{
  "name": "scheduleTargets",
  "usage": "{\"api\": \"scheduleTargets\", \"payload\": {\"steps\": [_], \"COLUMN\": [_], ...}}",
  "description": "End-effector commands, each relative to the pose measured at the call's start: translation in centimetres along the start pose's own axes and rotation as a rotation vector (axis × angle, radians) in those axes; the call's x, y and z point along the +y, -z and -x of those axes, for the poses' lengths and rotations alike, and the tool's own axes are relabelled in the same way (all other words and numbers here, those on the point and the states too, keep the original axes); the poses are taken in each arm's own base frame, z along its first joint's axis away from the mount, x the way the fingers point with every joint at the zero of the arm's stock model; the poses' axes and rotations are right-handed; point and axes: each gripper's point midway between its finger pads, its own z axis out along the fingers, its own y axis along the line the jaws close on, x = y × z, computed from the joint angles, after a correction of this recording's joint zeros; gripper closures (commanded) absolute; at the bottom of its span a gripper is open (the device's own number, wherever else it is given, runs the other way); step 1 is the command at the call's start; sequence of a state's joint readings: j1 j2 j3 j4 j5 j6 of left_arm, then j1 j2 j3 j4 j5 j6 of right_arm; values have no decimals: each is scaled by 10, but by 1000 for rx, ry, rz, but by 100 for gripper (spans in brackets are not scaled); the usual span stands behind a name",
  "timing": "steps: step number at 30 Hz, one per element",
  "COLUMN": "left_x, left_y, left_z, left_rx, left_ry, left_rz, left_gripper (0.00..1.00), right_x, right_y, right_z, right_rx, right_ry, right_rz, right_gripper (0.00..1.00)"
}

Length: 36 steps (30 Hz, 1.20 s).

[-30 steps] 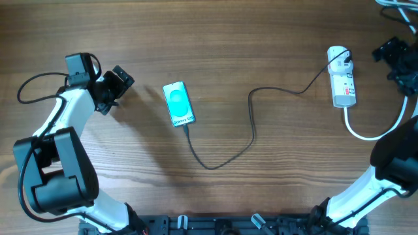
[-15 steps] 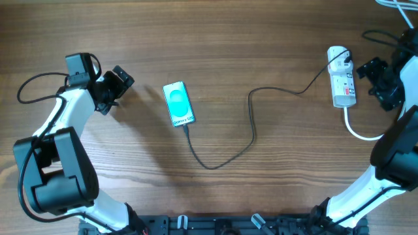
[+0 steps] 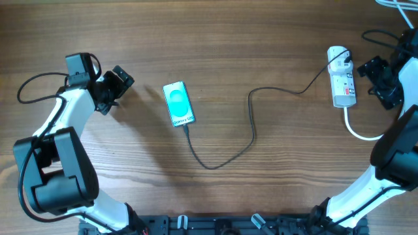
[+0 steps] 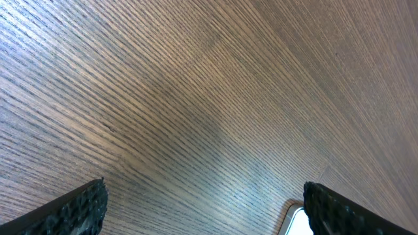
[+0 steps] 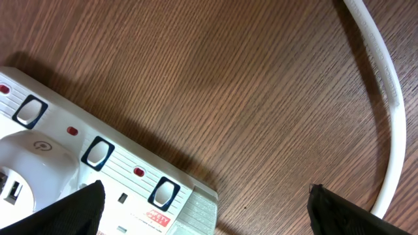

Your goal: Plug charger to phone and switch on socket

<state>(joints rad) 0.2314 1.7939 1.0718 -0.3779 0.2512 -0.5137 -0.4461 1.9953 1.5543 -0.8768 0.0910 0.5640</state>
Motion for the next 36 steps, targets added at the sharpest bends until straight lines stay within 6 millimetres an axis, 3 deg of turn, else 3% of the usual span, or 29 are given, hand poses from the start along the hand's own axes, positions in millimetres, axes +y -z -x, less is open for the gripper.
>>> {"api": "scheduleTargets", "payload": {"steps": [1, 5, 9, 18, 27, 36], "left_x": [-6, -6, -6, -6, -6, -6], "left_y": [9, 9, 9, 9, 9, 9], "left_z": [10, 10, 10, 10, 10, 10], "left_rx": [-34, -34, -34, -34, -34, -34], "left_ry": [-9, -9, -9, -9, -9, -9], "left_rz": [-12, -12, -12, -12, -12, -12], "left_gripper": [0, 0, 0, 0, 0, 0], "right_x": [-5, -4, -17, -15, 0, 12], "right_y": [-6, -6, -5, -7, -45, -53], "right_z": [-1, 3, 12, 8, -15, -13], "right_rx": [1, -18, -66, -52, -34, -67], "right_ry": [43, 40, 40, 44, 69, 68], "right_rz": [-31, -26, -102, -89, 41, 113], "right_gripper": [0, 0, 0, 0, 0, 0]}}
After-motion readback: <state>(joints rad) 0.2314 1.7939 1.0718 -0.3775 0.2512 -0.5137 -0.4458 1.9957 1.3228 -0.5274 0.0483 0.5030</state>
